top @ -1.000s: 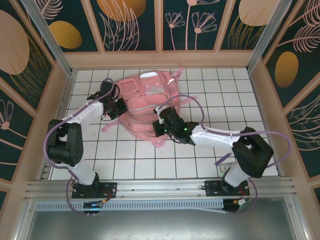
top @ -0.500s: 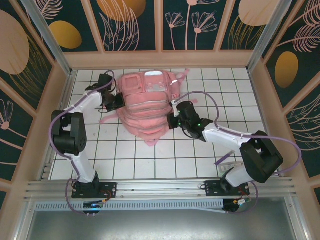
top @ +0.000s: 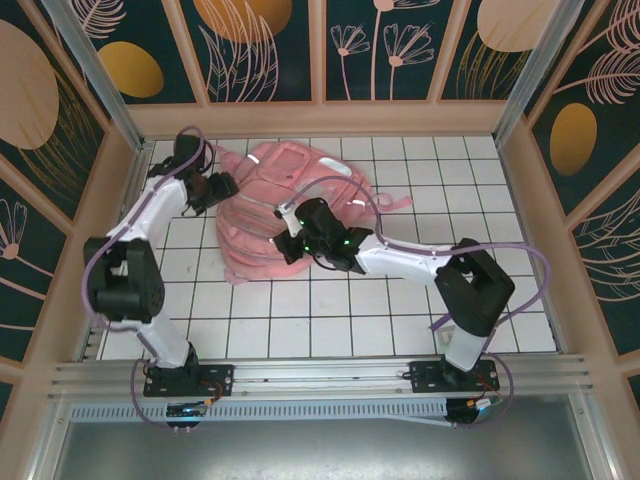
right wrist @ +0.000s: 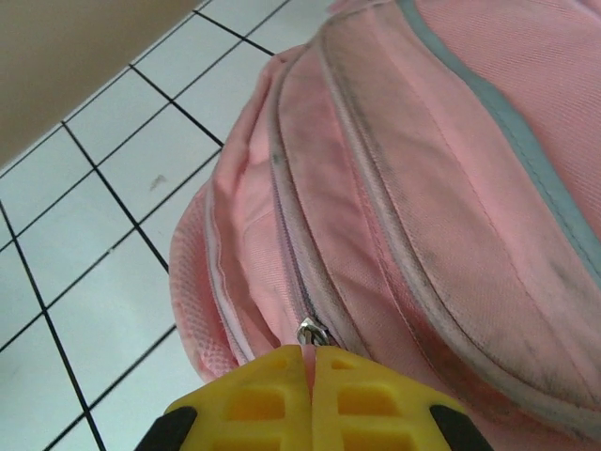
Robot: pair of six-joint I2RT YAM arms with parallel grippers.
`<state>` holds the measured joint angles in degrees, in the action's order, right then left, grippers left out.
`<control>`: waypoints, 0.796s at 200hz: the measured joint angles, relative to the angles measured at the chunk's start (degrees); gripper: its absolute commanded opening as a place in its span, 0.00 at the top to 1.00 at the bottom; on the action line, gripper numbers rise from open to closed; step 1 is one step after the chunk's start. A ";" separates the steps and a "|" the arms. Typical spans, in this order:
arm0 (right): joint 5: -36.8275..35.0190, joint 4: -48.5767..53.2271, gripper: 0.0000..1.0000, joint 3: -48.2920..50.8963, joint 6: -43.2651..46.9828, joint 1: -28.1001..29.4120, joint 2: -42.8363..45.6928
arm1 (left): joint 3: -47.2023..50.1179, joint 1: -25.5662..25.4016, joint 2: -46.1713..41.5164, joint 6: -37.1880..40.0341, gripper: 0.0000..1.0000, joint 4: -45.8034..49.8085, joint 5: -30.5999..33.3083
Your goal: Pack the student bag
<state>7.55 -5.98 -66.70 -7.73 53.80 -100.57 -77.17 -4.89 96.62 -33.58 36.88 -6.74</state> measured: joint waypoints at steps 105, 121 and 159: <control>1.05 -3.98 1.00 -1.73 -2.71 2.27 -3.96 | 19.76 -6.75 -9.05 -19.30 0.48 -9.73 -3.50; 0.37 -4.24 1.00 -1.73 -2.91 3.06 -4.17 | 19.76 -6.75 -8.59 -20.68 0.76 -10.91 -3.08; -3.72 -6.99 1.00 2.29 -3.13 4.13 -3.26 | 18.99 -6.75 -8.39 -22.21 1.00 -13.18 -3.39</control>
<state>3.84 -12.97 -64.40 -10.85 57.93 -103.83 -58.17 -11.64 88.23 -55.79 23.70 -10.13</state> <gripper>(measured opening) 0.049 0.049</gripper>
